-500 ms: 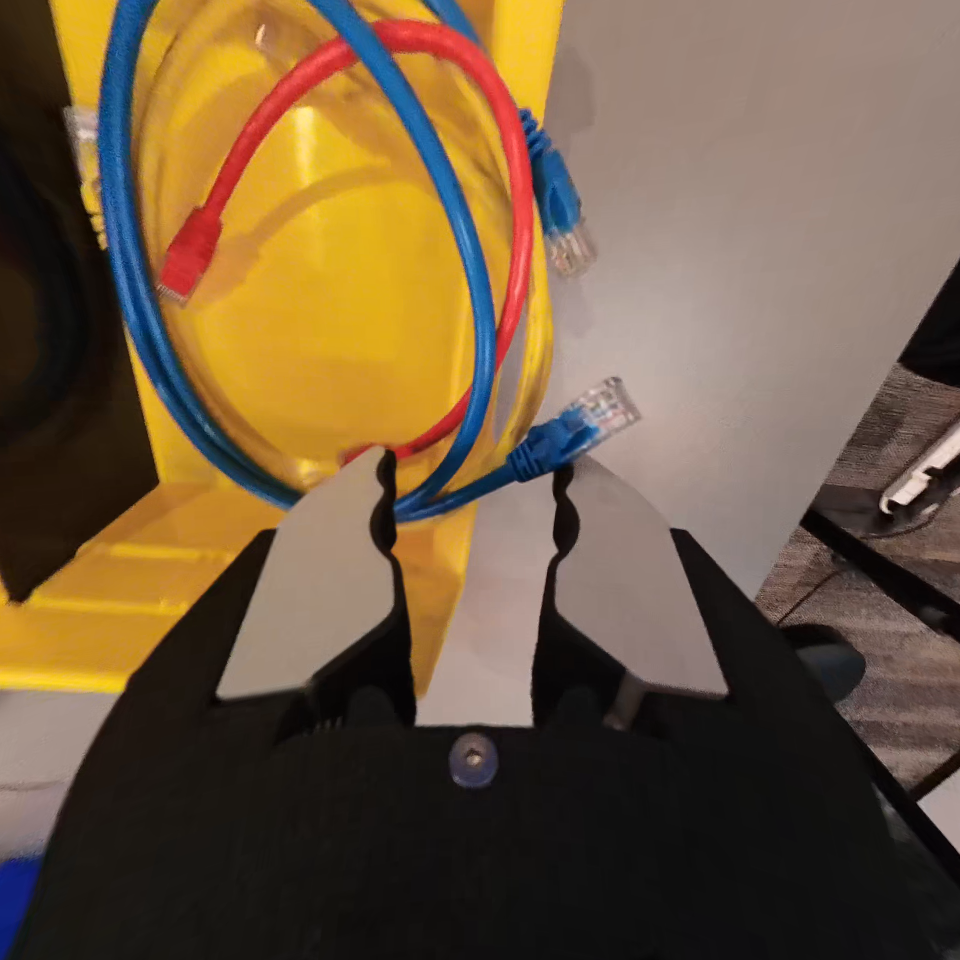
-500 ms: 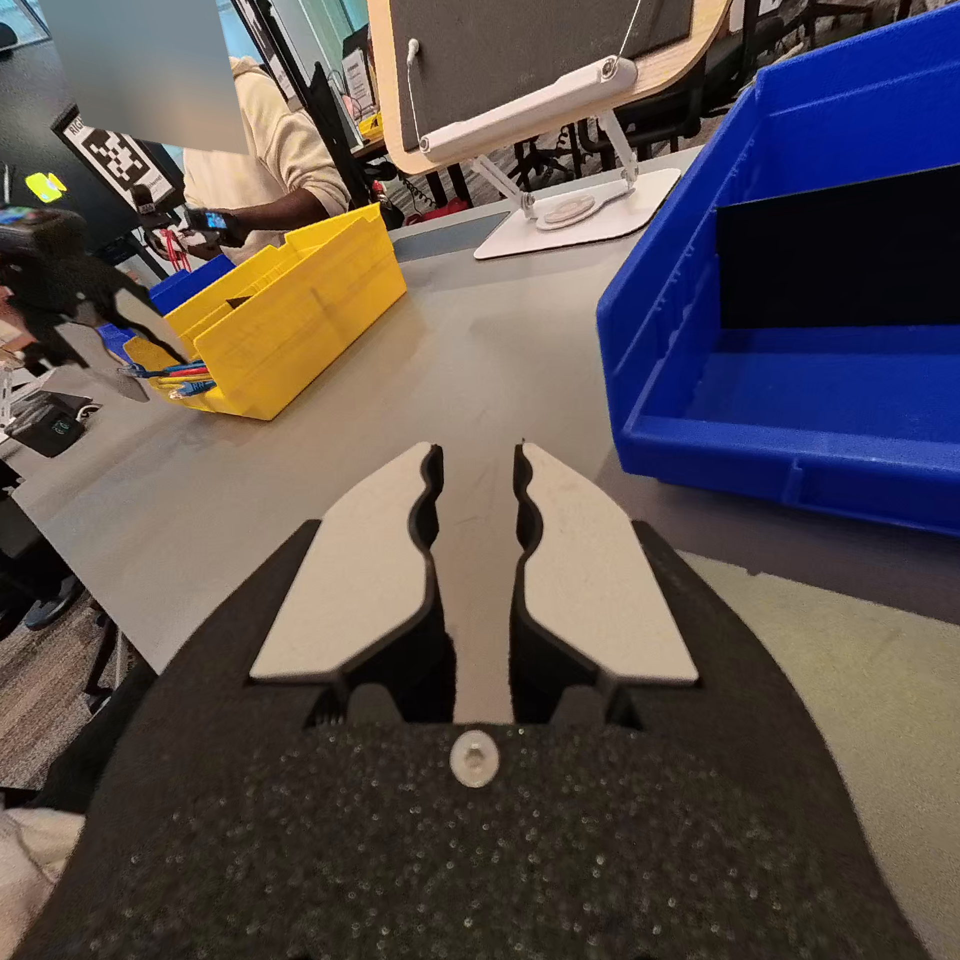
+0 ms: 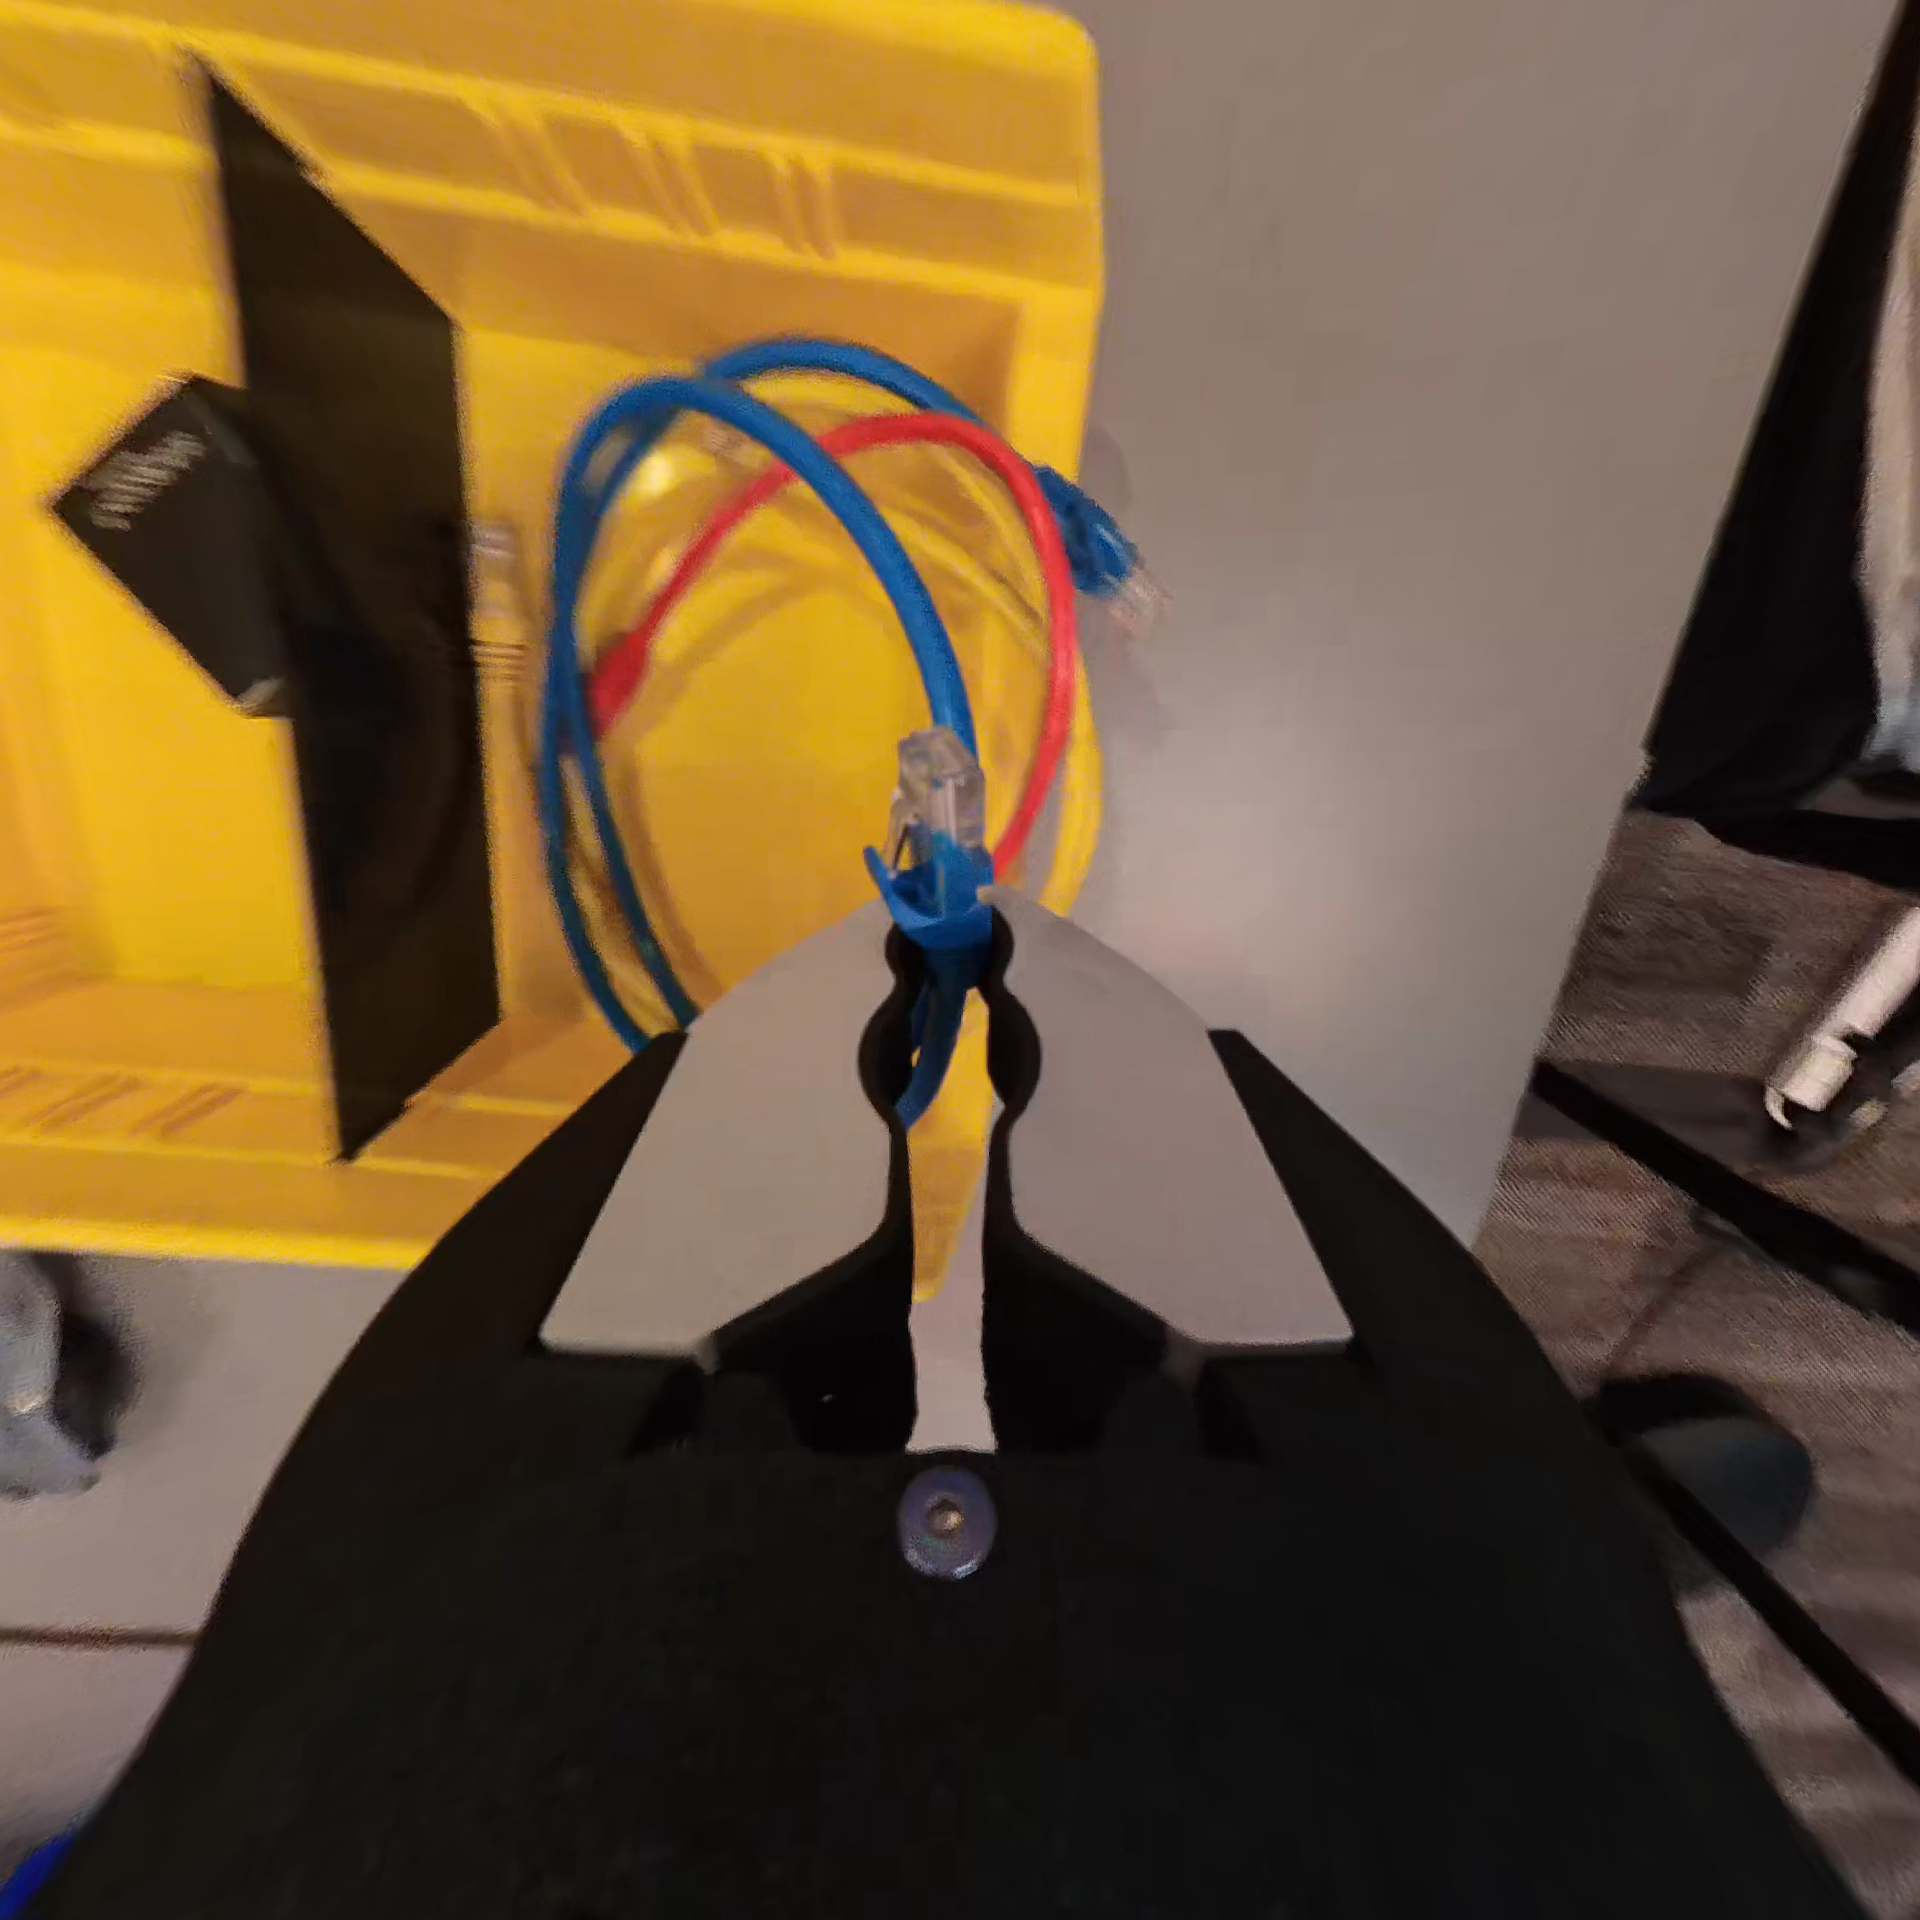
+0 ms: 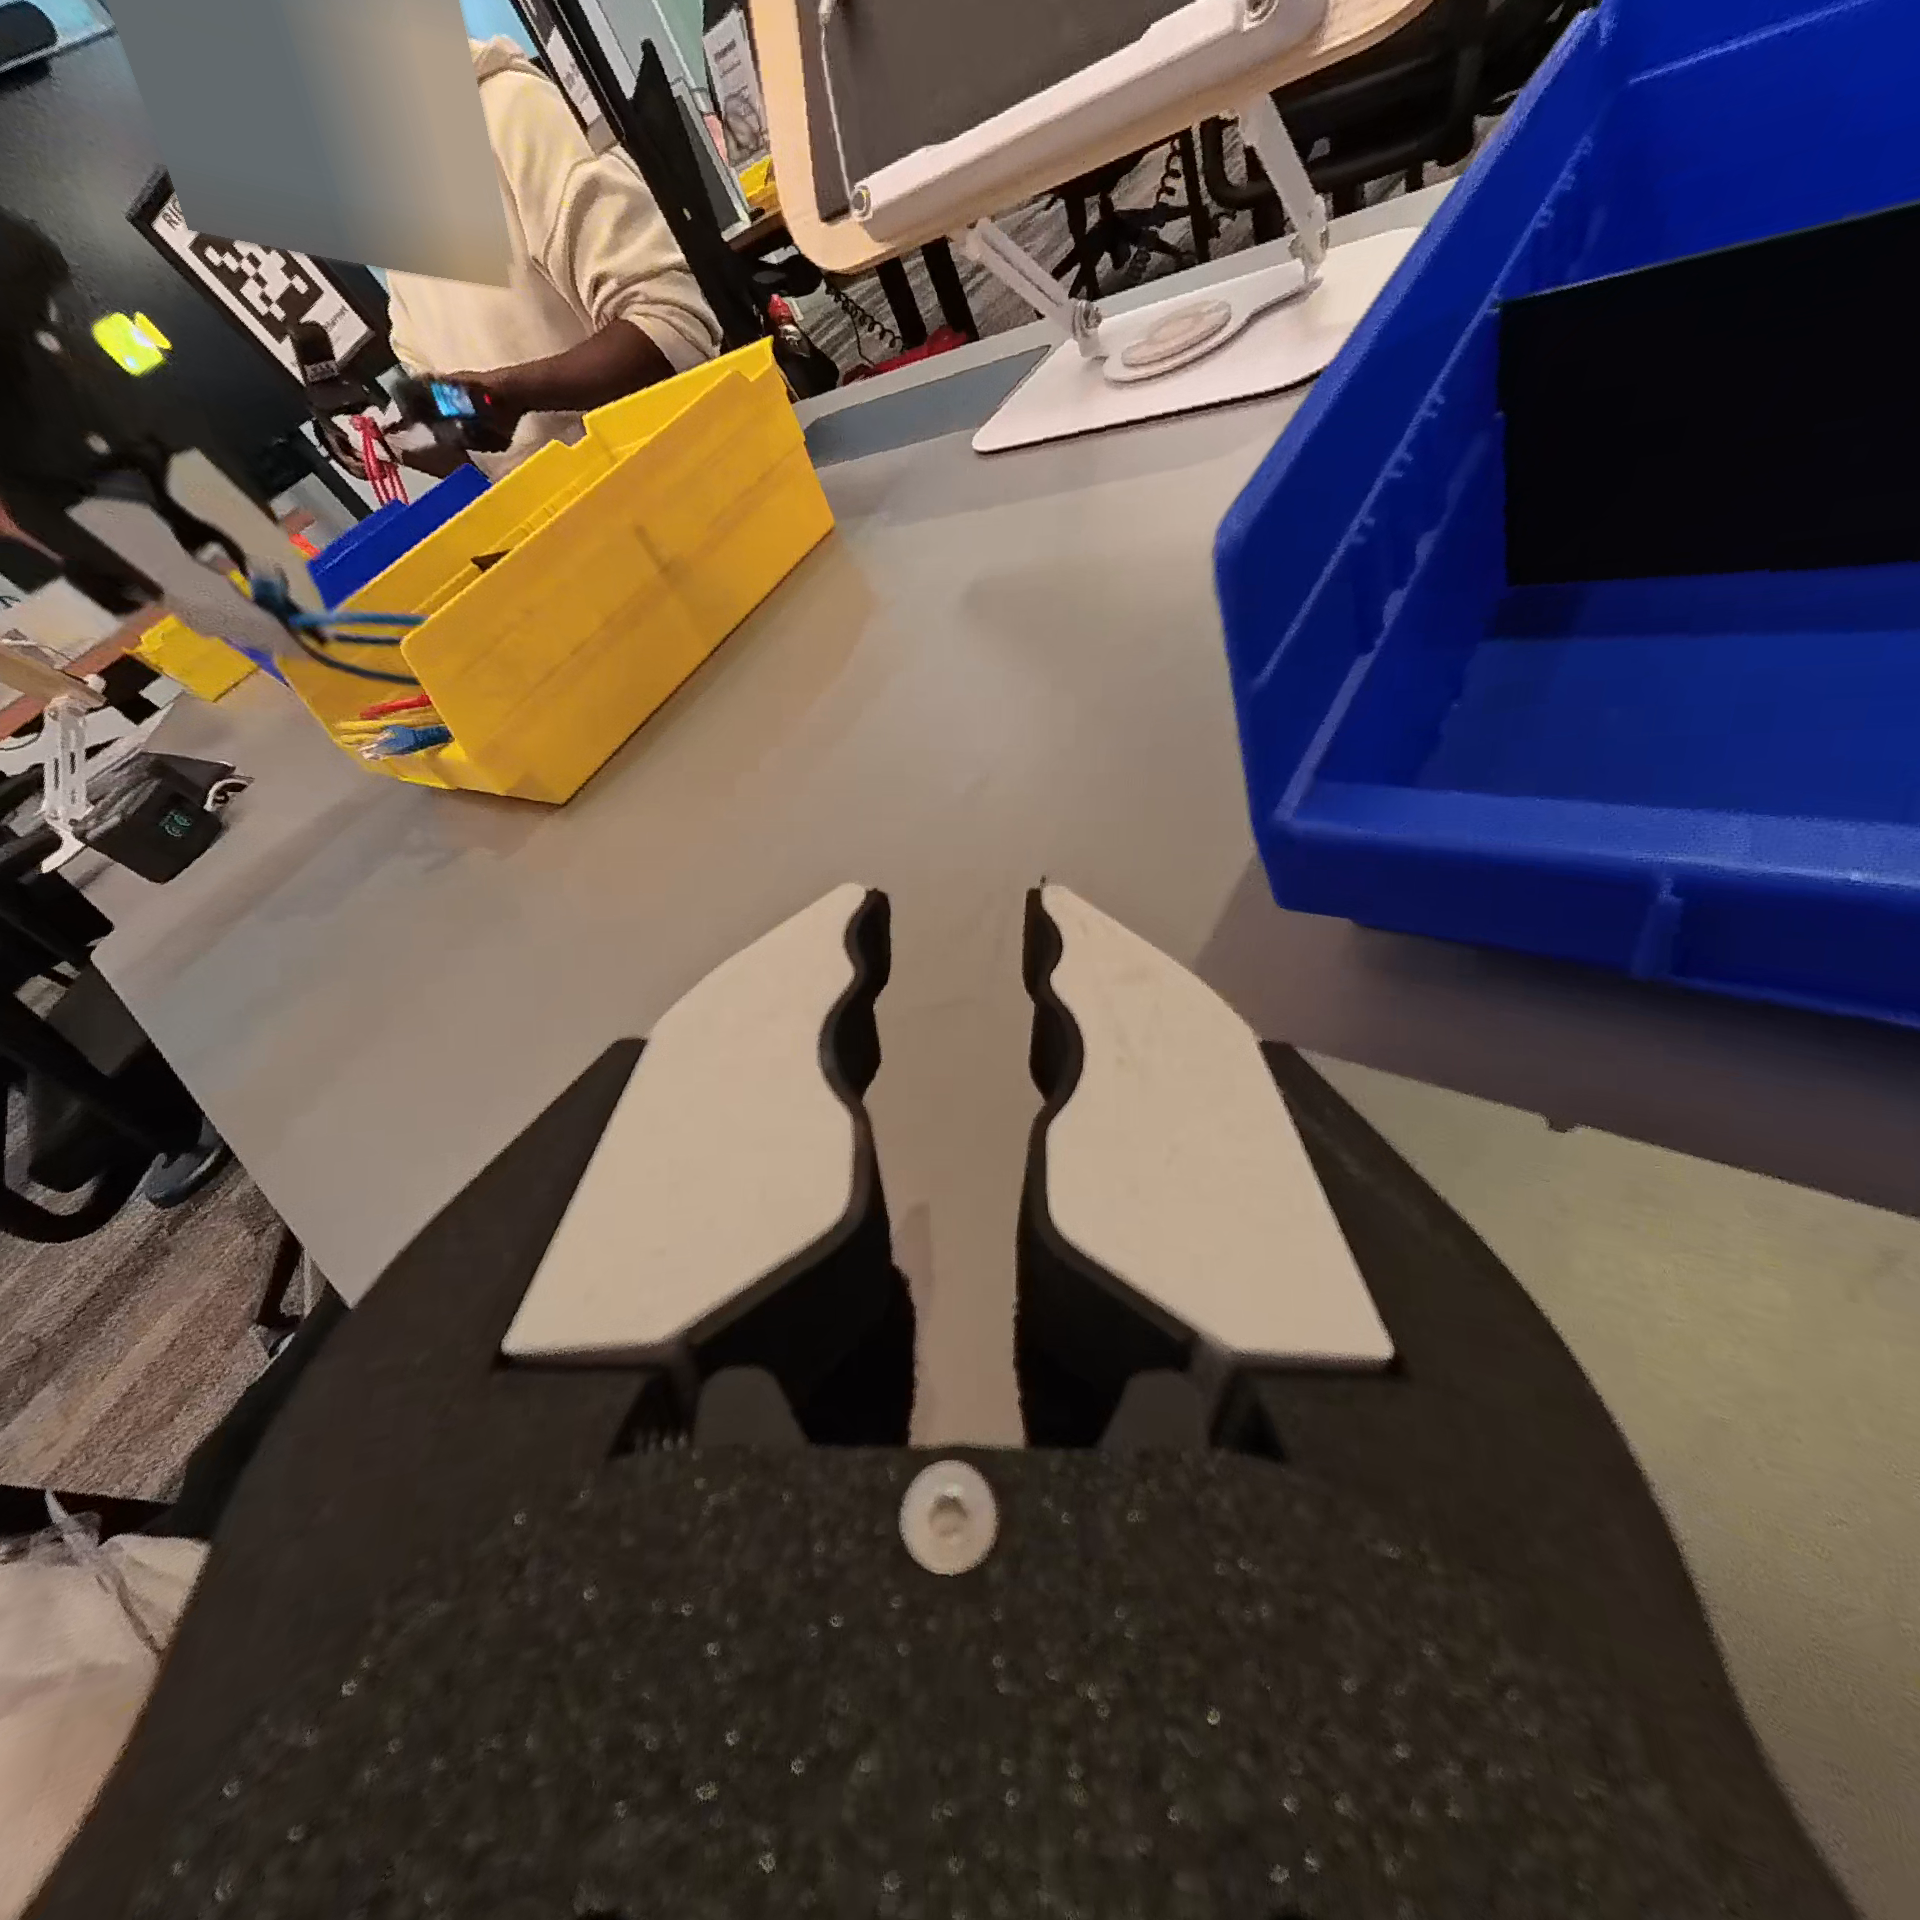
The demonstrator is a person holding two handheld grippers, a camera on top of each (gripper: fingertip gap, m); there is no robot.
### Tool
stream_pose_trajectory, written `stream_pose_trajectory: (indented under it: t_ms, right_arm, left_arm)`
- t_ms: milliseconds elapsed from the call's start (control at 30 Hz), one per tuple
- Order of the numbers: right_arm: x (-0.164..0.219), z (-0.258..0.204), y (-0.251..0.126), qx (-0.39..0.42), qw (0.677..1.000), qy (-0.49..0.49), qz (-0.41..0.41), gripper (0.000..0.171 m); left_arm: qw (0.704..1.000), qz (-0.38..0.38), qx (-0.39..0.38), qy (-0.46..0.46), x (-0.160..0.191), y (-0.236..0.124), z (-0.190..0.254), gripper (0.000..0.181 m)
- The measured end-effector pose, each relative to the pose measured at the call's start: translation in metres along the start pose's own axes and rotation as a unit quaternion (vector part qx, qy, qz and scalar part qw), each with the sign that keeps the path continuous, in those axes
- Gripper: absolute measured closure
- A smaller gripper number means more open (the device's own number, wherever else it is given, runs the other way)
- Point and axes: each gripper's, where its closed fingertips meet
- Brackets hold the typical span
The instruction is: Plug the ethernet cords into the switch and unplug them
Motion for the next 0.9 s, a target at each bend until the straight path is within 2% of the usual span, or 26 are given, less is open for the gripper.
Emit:
stream_pose_trajectory:
  t_ms: [133, 233, 333, 433, 500, 600, 667, 800, 900]
  right_arm:
    - [0.001, -0.002, -0.002, 0.005, 1.000, -0.013, -0.004, 0.146]
    - [0.000, -0.001, -0.007, 0.008, 1.000, -0.014, -0.001, 0.146]
    - [-0.001, 0.001, -0.011, 0.009, 1.000, -0.005, 0.005, 0.147]
    - [-0.002, 0.003, -0.014, 0.010, 1.000, -0.001, 0.007, 0.147]
    - [-0.002, 0.005, -0.015, 0.012, 1.000, -0.001, 0.007, 0.147]
    - [-0.003, 0.005, -0.016, 0.011, 1.000, 0.001, 0.009, 0.147]
    - [-0.003, 0.005, -0.017, 0.011, 1.000, 0.000, 0.009, 0.147]
    - [-0.002, 0.005, -0.017, 0.011, 1.000, -0.002, 0.007, 0.147]
    - [-0.003, 0.005, -0.018, 0.012, 1.000, -0.002, 0.009, 0.147]
  left_arm:
    - [0.993, 0.051, -0.101, -0.026, -0.021, -0.034, -0.021, 0.174]
    - [0.976, 0.113, -0.187, -0.026, -0.046, -0.074, -0.021, 0.174]
    - [0.942, 0.159, -0.296, -0.013, -0.069, -0.123, -0.013, 0.174]
    - [0.891, 0.233, -0.387, -0.026, -0.096, -0.171, 0.005, 0.174]
    - [0.873, 0.280, -0.395, -0.050, -0.116, -0.180, 0.026, 0.174]
    - [0.884, 0.308, -0.342, -0.076, -0.152, -0.134, 0.066, 0.174]
    - [0.902, 0.288, -0.306, -0.100, -0.174, -0.076, 0.088, 0.174]
    - [0.912, 0.231, -0.257, -0.220, -0.197, 0.045, 0.109, 0.174]
    - [0.908, 0.239, -0.190, -0.286, -0.221, 0.105, 0.128, 0.175]
Point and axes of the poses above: each gripper's, where its closed fingertips meet, y out along the fingers, x out of its underside, z = x × y across the jaws, and after that the axes turned 6 degrees about -y, right-handed
